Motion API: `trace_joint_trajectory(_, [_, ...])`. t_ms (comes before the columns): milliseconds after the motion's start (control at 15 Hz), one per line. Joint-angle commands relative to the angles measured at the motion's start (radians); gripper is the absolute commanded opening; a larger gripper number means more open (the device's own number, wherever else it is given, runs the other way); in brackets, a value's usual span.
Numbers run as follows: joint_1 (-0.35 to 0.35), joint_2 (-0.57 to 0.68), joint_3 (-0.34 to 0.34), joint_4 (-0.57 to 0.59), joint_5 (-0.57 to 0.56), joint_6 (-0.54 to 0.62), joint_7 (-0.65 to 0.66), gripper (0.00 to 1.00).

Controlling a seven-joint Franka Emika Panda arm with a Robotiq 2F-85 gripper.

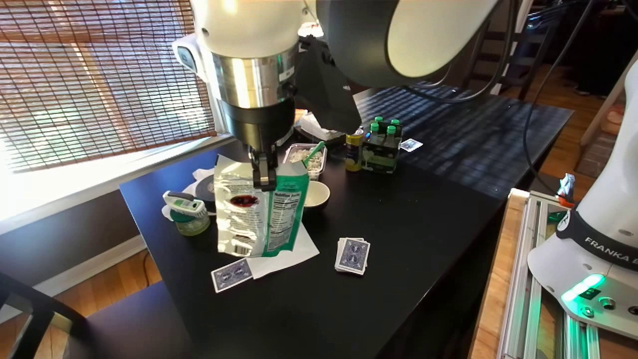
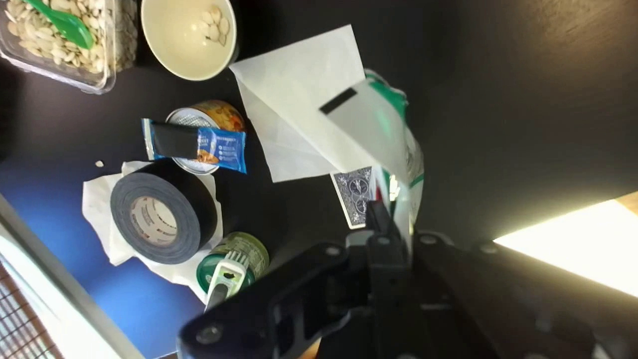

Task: Move the green packet to the left

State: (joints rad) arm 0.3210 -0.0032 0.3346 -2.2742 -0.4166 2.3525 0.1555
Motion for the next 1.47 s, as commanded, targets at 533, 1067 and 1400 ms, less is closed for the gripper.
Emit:
trace_joint_trajectory(533, [0.027, 0.282, -0.027, 0.179, -0.046, 0.036, -0.131, 0.01])
trace_joint_trajectory(1067, [0.048, 0.413, -0.027, 0.292, -0.006, -0.128, -0.289, 0.33])
trace_joint_trajectory(1400, [0.028, 0.36, -0.035, 0.271, 0.019, -0.095, -0.281, 0.68])
